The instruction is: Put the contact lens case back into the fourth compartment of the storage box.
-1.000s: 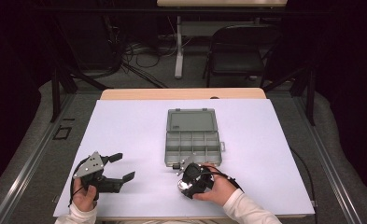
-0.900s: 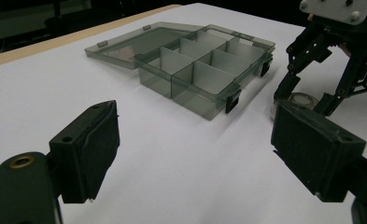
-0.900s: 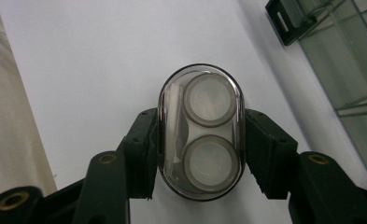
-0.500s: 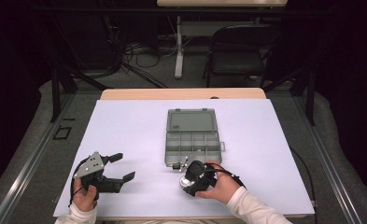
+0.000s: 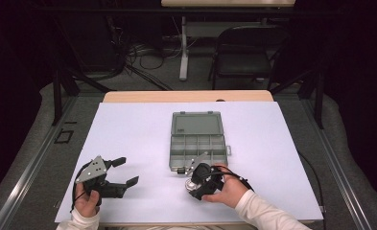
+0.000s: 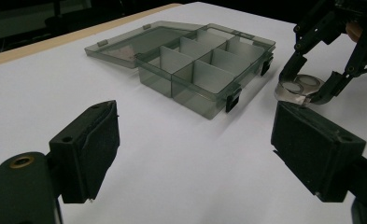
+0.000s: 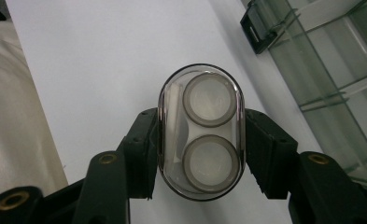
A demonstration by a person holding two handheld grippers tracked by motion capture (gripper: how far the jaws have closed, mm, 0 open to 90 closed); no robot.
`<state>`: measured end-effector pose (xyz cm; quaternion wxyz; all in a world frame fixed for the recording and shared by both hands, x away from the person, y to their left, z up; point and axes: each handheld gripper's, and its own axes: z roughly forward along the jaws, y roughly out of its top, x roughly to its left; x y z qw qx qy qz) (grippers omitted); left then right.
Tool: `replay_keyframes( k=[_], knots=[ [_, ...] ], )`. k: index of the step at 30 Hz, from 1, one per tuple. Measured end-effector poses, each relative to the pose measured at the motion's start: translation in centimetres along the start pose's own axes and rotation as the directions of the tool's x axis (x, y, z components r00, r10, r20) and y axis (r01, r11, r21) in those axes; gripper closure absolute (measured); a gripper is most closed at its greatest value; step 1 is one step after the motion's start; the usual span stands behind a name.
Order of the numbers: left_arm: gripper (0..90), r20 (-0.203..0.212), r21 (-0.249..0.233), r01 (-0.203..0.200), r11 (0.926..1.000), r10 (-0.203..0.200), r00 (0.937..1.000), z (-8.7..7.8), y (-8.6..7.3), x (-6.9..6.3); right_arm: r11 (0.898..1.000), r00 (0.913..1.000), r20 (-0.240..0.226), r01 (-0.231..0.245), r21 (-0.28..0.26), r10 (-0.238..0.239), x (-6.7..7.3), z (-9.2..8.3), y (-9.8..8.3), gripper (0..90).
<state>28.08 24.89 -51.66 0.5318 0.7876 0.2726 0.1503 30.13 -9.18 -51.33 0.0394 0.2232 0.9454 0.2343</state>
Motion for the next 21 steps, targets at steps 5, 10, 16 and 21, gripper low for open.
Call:
replay_keyframes(
  k=[5,10,16,21],
  knots=[
    [16.0,0.001,0.000,0.000,1.0000,0.000,1.0000,0.0,0.0,0.0,1.000,0.9998,0.004,-0.021,-0.020,0.021,-0.3,-0.5,0.0,48.6],
    [16.0,0.001,0.001,0.000,1.0000,0.000,1.0000,0.0,0.0,0.0,0.999,0.9990,0.012,-0.044,-0.031,0.044,-0.7,-0.9,-0.1,48.6],
    [16.0,0.002,0.002,0.000,1.0000,0.000,1.0000,0.0,0.0,0.0,0.996,0.9977,0.014,-0.065,-0.055,0.066,-1.5,-1.3,-0.1,48.5],
    [16.0,0.001,0.002,0.001,1.0000,-0.001,1.0000,0.0,0.0,0.0,0.991,0.9947,0.016,-0.100,-0.086,0.102,-2.2,-1.7,-0.2,48.6]
  ],
)
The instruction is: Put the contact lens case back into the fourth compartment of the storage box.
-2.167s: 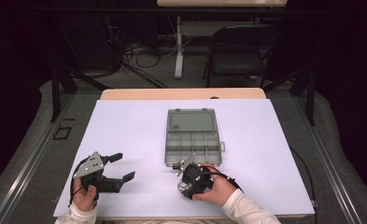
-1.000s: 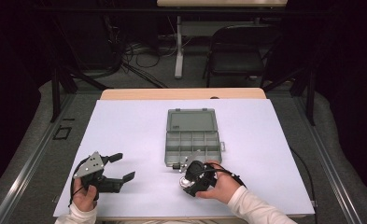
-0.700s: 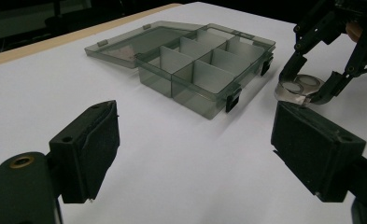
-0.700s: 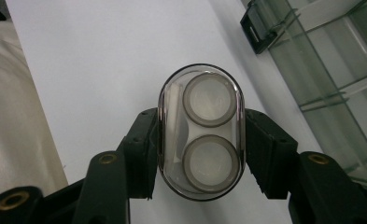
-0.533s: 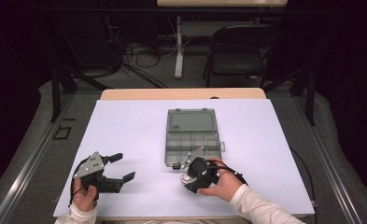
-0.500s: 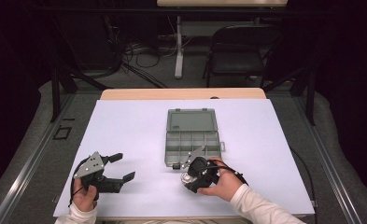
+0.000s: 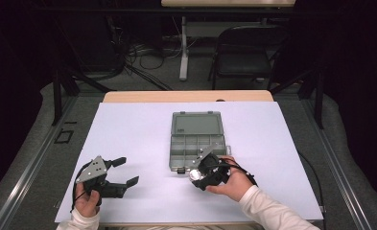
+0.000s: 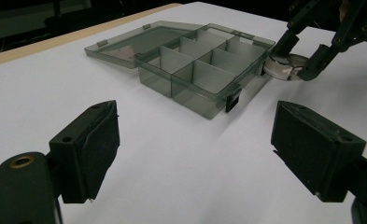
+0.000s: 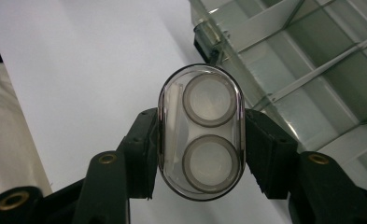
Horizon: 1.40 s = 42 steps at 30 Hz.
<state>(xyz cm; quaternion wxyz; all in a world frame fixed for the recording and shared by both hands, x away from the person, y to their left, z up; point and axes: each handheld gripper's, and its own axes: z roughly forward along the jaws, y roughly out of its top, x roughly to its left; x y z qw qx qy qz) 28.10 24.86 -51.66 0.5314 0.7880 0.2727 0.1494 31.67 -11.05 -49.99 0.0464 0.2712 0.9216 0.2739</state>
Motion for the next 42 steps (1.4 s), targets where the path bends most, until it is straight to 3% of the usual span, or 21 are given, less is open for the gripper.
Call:
replay_keyframes(
  k=[16,20,42],
  knots=[
    [16.0,-0.006,0.002,0.002,1.0000,-0.002,1.0000,0.0,0.0,0.0,0.994,0.9959,0.025,-0.085,-0.067,0.087,-2.6,-1.3,0.2,48.5],
    [16.0,-0.005,0.002,0.002,1.0000,-0.002,1.0000,0.1,0.0,0.0,0.993,0.9953,0.037,-0.086,-0.080,0.089,-3.2,-1.6,0.2,48.5],
    [16.0,-0.004,0.003,0.003,1.0000,-0.003,1.0000,0.1,0.0,0.0,0.981,0.9798,0.106,-0.157,-0.118,0.169,-6.8,-1.9,0.4,48.5]
  ],
)
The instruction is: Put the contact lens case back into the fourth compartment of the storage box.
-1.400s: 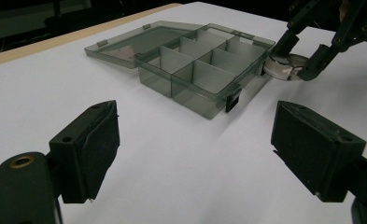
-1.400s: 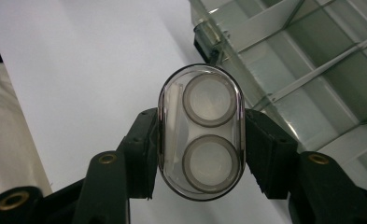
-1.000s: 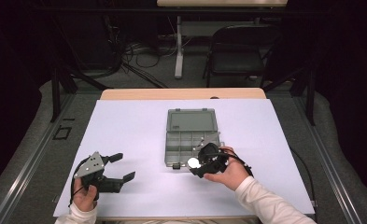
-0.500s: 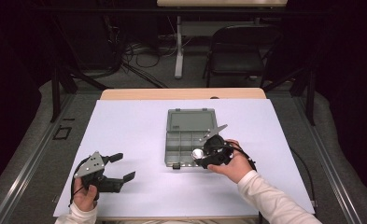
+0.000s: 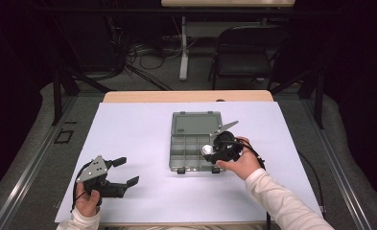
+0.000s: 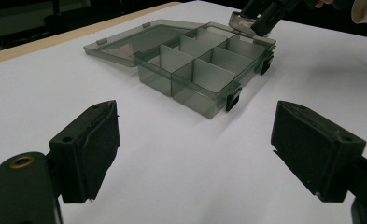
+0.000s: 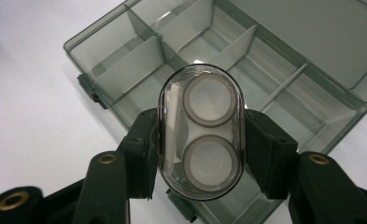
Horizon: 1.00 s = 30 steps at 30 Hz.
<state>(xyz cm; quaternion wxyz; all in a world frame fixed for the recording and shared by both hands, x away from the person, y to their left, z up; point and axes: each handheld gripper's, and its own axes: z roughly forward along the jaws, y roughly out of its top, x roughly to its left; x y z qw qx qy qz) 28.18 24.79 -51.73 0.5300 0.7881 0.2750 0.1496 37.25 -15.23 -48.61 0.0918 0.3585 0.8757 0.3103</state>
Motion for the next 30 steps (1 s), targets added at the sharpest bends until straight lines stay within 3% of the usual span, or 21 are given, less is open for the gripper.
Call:
replay_keyframes(
  k=[14,30],
  knots=[
    [16.0,0.001,-0.001,0.001,1.0000,-0.001,1.0000,0.0,0.0,0.0,0.999,0.9982,0.049,-0.035,0.013,0.034,-2.1,0.4,0.8,48.6],
    [16.0,0.004,0.000,0.000,1.0000,0.000,1.0000,0.0,0.0,0.0,0.997,0.9933,0.087,-0.075,-0.021,0.076,-4.2,1.3,1.1,48.5]
  ],
)
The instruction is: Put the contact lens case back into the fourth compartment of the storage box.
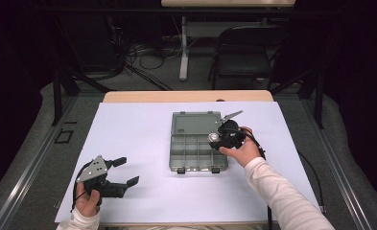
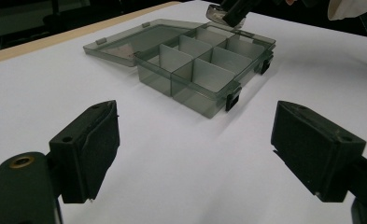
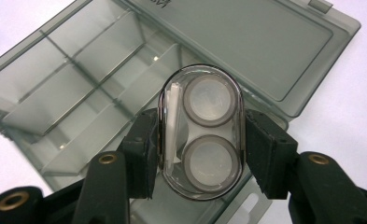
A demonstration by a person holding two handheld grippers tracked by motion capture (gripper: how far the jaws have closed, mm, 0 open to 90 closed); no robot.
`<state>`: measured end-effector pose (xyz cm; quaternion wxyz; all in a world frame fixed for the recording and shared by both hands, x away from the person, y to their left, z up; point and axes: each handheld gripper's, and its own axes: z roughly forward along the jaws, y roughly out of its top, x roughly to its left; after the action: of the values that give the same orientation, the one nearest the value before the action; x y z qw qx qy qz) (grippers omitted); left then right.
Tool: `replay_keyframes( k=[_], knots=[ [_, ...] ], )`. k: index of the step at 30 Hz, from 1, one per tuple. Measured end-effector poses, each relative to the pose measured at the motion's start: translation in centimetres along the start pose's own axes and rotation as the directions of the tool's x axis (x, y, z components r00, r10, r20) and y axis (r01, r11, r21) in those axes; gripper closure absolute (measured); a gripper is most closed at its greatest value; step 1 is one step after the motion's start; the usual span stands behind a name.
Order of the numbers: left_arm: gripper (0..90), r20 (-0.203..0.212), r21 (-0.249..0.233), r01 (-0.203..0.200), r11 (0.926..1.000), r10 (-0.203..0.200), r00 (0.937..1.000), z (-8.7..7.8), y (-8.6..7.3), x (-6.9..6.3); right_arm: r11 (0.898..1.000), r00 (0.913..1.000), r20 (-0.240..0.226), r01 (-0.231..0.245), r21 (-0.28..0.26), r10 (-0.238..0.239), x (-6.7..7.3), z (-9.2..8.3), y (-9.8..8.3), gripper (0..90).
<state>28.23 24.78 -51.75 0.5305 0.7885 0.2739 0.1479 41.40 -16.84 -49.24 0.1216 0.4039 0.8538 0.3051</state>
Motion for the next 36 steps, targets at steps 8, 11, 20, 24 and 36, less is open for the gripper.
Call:
replay_keyframes(
  k=[8,11,20,24,36],
  knots=[
    [16.0,0.000,0.000,0.000,1.0000,0.000,1.0000,0.0,0.0,0.0,0.999,0.9994,0.007,-0.035,-0.018,0.035,-1.0,0.6,0.0,48.5],
    [16.0,0.000,0.000,0.000,1.0000,0.000,1.0000,0.0,0.0,0.0,0.999,0.9990,0.010,-0.043,-0.017,0.043,-1.4,0.9,0.0,48.5],
    [16.0,0.000,0.001,0.001,1.0000,-0.001,1.0000,0.0,0.0,0.0,0.998,0.9983,-0.006,-0.059,-0.024,0.059,-1.7,1.4,-0.1,48.5],
    [16.0,0.000,0.001,0.001,1.0000,-0.001,1.0000,0.0,0.0,0.0,0.998,0.9985,-0.011,-0.055,-0.020,0.055,-1.7,1.6,-0.1,48.5],
    [16.0,0.011,0.002,0.000,1.0000,0.000,0.9999,0.0,0.0,0.1,0.998,0.9981,-0.019,-0.059,-0.007,0.059,-1.7,2.1,-0.1,48.5]
  ],
)
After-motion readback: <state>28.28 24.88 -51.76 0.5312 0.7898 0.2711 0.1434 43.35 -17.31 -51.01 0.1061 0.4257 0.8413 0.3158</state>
